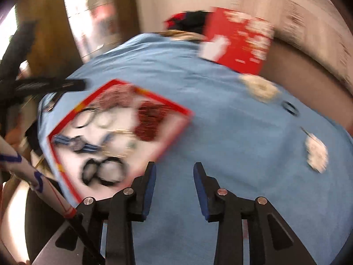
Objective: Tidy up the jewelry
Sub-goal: 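Grasp the red-bead bracelet with the left gripper while the right grasps the white polka-dot scrunchie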
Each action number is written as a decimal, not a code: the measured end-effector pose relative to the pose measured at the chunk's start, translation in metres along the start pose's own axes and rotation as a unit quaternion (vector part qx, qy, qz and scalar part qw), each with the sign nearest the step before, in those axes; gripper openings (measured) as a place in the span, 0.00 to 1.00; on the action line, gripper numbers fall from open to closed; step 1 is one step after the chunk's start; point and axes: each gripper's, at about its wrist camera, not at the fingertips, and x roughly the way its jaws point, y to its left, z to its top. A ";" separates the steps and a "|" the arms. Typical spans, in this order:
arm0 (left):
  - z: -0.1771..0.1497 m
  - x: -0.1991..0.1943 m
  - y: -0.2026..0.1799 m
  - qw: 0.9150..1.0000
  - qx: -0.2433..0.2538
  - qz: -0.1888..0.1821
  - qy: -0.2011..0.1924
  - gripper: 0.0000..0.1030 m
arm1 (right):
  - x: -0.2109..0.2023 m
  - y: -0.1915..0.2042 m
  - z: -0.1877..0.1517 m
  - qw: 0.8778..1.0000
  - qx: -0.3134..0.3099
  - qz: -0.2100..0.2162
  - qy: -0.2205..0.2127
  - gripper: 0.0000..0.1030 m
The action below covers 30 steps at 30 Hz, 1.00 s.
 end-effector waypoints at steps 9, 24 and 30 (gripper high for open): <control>-0.031 0.028 -0.121 0.992 0.082 -0.083 0.046 0.40 | -0.026 -0.152 -0.059 0.984 0.142 -0.106 0.010 0.37; -0.086 0.147 -0.204 0.975 0.093 -0.122 0.160 0.40 | -0.001 -0.275 -0.044 0.953 0.277 -0.118 -0.021 0.44; -0.087 0.159 -0.209 0.972 0.097 -0.132 0.168 0.39 | 0.021 -0.269 -0.016 0.963 0.242 -0.119 -0.020 0.45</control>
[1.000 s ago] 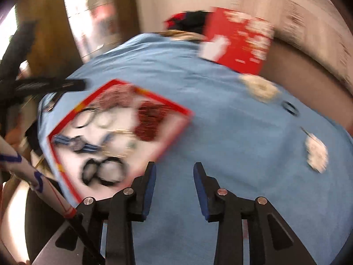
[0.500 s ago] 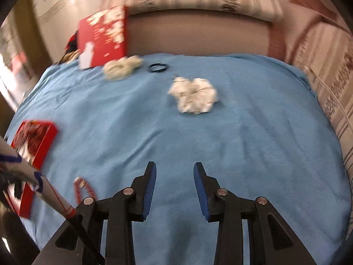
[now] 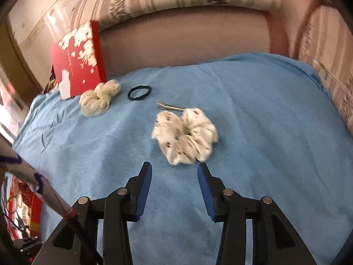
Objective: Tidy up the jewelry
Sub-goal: 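Grasp the red-bead bracelet with the left gripper while the right grasps the white polka-dot scrunchie, then carry the red-bead bracelet and white scrunchie into the box and open both grippers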
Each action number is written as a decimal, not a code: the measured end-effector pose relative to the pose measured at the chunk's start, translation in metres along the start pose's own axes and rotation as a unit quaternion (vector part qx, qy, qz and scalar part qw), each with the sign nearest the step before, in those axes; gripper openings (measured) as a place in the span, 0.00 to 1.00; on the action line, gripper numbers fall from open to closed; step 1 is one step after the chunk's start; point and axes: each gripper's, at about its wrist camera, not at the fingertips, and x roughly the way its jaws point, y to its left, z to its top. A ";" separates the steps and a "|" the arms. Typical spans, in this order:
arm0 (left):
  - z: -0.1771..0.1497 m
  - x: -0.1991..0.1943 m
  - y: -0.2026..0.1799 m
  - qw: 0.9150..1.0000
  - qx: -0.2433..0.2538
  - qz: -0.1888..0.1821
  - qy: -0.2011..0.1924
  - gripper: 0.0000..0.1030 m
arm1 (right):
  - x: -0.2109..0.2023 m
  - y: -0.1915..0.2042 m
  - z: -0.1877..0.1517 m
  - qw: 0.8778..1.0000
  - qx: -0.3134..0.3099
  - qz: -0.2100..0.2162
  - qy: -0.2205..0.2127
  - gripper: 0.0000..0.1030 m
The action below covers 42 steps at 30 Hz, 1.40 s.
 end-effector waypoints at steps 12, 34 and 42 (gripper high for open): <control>-0.001 0.014 -0.020 0.999 0.019 0.024 -0.012 0.40 | 0.045 0.024 0.011 0.997 -0.054 -0.052 0.022 0.46; -0.022 -0.114 -0.002 0.994 -0.022 0.002 -0.111 0.07 | -0.058 0.034 -0.018 0.998 -0.063 0.026 -0.002 0.05; -0.044 -0.174 0.034 0.989 -0.029 0.034 -0.139 0.07 | -0.092 0.070 -0.054 0.990 -0.083 0.110 0.021 0.05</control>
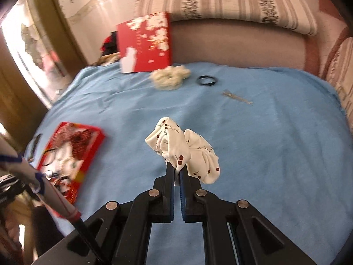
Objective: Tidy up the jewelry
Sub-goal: 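Carry the red-bead bracelet and white scrunchie into the box and open both grippers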
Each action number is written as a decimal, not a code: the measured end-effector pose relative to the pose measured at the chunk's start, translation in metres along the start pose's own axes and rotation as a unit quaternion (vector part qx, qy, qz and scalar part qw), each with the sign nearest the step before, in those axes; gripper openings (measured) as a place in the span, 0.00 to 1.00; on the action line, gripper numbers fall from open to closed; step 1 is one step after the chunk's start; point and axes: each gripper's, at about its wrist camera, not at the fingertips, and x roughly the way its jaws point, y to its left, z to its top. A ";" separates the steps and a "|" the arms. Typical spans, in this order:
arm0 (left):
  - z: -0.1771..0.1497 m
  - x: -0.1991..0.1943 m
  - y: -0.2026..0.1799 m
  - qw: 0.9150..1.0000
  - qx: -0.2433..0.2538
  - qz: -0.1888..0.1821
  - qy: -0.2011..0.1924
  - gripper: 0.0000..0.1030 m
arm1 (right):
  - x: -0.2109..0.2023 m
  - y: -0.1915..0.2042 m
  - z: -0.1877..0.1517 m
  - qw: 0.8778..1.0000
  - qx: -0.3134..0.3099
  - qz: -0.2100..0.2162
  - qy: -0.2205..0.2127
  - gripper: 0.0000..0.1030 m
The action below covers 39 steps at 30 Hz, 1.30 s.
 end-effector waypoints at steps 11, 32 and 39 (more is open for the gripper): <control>0.007 -0.047 0.089 0.995 -0.044 0.085 -0.025 0.07 | 0.022 0.090 -0.005 0.994 -0.036 0.096 0.035 0.05; 0.011 0.009 0.194 0.985 -0.107 0.132 0.021 0.07 | 0.134 0.248 0.016 0.967 -0.080 0.210 0.117 0.05; 0.001 0.010 0.202 0.984 -0.108 0.138 0.030 0.07 | 0.187 0.268 0.016 0.965 -0.056 0.203 0.157 0.05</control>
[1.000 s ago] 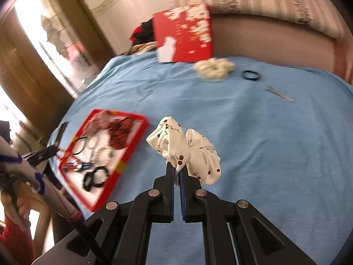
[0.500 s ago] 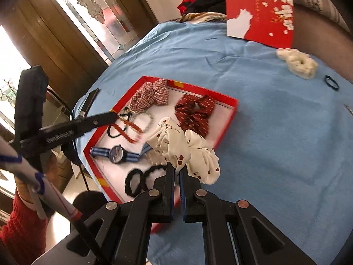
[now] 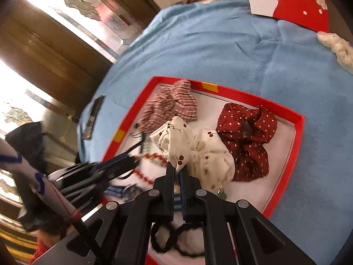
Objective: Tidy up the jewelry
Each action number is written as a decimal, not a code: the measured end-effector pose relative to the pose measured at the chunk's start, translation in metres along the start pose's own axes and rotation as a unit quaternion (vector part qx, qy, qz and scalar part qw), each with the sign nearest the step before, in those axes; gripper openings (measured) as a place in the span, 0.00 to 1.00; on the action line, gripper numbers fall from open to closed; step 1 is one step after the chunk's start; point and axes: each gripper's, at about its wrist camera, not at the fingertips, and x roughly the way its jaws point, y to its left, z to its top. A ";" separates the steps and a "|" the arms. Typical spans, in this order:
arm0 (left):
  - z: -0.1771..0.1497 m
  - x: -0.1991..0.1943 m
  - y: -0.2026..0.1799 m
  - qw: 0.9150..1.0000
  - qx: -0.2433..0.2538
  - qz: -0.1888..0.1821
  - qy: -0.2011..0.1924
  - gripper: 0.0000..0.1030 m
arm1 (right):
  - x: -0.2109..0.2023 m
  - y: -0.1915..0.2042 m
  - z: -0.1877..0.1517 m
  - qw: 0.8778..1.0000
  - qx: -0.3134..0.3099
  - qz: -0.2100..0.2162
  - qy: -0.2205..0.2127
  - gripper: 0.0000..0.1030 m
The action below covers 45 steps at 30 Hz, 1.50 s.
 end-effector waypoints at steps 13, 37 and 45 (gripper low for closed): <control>-0.009 -0.039 -0.002 0.999 -0.010 0.007 -0.042 0.12 | -0.022 -0.004 0.010 0.997 -0.013 -0.051 -0.047 0.34; -0.057 -0.078 -0.124 0.989 0.100 0.054 -0.090 0.41 | -0.167 -0.088 -0.104 0.980 0.023 -0.155 -0.120 0.34; -0.077 -0.068 -0.193 0.978 0.178 0.061 -0.086 0.42 | -0.199 -0.133 -0.142 0.969 0.060 -0.196 -0.136 0.35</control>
